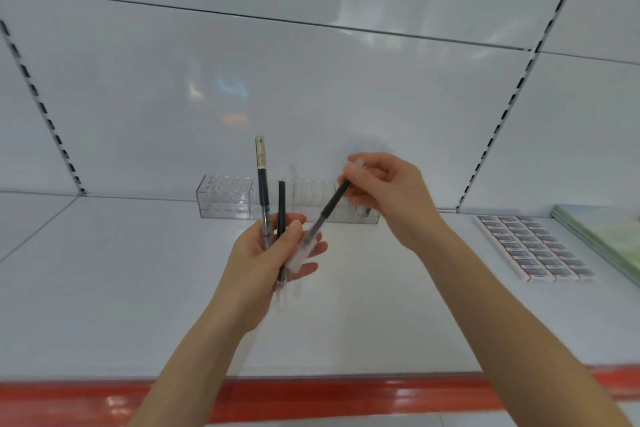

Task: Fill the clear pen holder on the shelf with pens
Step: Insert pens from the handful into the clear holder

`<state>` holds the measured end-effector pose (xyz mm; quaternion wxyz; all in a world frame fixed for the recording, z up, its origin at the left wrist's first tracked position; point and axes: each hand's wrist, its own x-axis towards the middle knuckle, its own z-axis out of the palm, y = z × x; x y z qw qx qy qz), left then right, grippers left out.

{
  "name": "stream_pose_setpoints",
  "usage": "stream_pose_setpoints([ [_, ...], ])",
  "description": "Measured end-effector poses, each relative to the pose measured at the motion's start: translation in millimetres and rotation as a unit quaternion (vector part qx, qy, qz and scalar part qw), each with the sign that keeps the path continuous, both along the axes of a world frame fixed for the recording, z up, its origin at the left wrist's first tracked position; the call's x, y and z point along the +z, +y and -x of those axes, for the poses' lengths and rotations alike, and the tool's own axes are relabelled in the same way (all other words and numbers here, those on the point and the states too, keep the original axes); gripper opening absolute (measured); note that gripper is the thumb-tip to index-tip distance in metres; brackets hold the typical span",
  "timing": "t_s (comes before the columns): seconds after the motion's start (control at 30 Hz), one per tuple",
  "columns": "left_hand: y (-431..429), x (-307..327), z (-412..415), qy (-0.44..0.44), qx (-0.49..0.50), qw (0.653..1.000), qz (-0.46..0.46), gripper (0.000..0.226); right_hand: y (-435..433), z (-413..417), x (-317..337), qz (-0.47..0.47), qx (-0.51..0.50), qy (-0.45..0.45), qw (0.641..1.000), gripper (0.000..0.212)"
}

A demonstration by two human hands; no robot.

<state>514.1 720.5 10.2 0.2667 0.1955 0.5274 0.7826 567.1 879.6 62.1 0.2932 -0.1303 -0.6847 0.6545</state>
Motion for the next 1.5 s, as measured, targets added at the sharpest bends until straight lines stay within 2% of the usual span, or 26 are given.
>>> stream_pose_setpoints([
  [0.1, -7.0, -0.1, 0.4, 0.008, -0.004, 1.0, 0.009, 0.013, 11.3, 1.8, -3.6, 0.062, -0.019, 0.011, 0.998, 0.003],
  [0.17, -9.6, 1.2, 0.6, 0.016, 0.002, 1.0, 0.016, 0.011, 12.4, 5.1, -11.7, 0.056, -0.029, -0.002, 0.998, 0.003],
  [0.2, -10.3, 1.7, 1.3, 0.019, 0.007, 1.0, 0.02, 0.011, 13.2, 6.4, -17.9, -0.001, -0.055, -0.013, 0.998, 0.007],
  [0.23, -11.3, 1.7, 2.4, 0.023, 0.014, 0.999, 0.024, 0.012, 14.8, 7.7, -24.9, -0.113, -0.1, -0.028, 0.988, 0.013],
  [0.3, -11.9, 2.1, 4.8, 0.031, 0.029, 0.999, 0.032, 0.015, 15.2, 6.8, -34.8, -0.37, -0.163, -0.009, 0.914, 0.02],
  [0.33, -11.5, 2.3, 5.8, 0.034, 0.034, 0.998, 0.034, 0.016, 13.8, 6.3, -38.2, -0.458, -0.146, 0.027, 0.876, 0.021],
  [0.43, -8.3, 3.4, 6.9, 0.033, 0.036, 0.998, 0.035, 0.019, 2.7, 4.2, -48.3, -0.596, -0.014, 0.044, 0.801, 0.028],
  [0.5, -5.9, 3.9, 7.5, 0.027, 0.035, 0.998, 0.035, 0.021, -2.6, 4.1, -52.8, -0.641, 0.015, 0.022, 0.767, 0.028],
  [0.57, -5.8, 3.1, 8.7, 0.019, 0.037, 0.998, 0.036, 0.024, -2.2, 4.5, -53.0, -0.632, 0.013, 0.006, 0.775, 0.026],
  [0.6, -6.3, 2.3, 9.7, 0.015, 0.039, 0.998, 0.038, 0.024, -1.1, 4.5, -49.2, -0.6, 0.009, -0.013, 0.8, 0.022],
  [0.67, -8.1, -0.5, 12.2, 0.01, 0.041, 0.998, 0.041, 0.025, 7.8, 9.2, -36.4, -0.464, -0.005, -0.06, 0.884, 0.013],
  [0.73, -9.7, -3.7, 13.9, 0.011, 0.038, 0.998, 0.05, 0.024, 22.6, 17.7, -16.5, -0.344, -0.052, -0.069, 0.935, 0.031],
  [0.8, -10.6, -7.3, 14.9, 0.02, 0.036, 0.997, 0.066, 0.021, 36.7, 28.4, 2.1, -0.288, -0.098, -0.044, 0.951, 0.051],
  [0.87, -11.6, -9.9, 15.2, 0.026, 0.034, 0.996, 0.075, 0.02, 47.0, 39.7, 16.5, -0.272, -0.127, -0.018, 0.954, 0.051],
  [0.93, -12.8, -11.4, 15.8, 0.022, 0.032, 0.996, 0.077, 0.019, 55.9, 52.9, 23.9, -0.285, -0.15, -0.013, 0.947, 0.038],
  [1.0, -14.0, -11.4, 16.1, 0.013, 0.028, 0.997, 0.074, 0.019, 62.2, 65.5, 24.8, -0.318, -0.165, -0.022, 0.933, 0.03],
  [1.17, -17.1, -10.9, 18.7, 0.004, 0.032, 0.997, 0.073, 0.021, 72.0, 77.8, 13.5, -0.416, -0.164, -0.068, 0.892, 0.027],
  [1.37, -14.6, -11.3, 20.0, -0.009, 0.032, 0.997, 0.07, 0.02, 83.1, 75.7, 15.0, -0.429, -0.173, -0.087, 0.882, 0.026],
  [1.5, -13.5, -12.1, 20.0, 0.017, 0.032, 0.996, 0.076, 0.018, 86.9, 74.8, 8.1, -0.428, -0.183, -0.103, 0.879, 0.021],
])
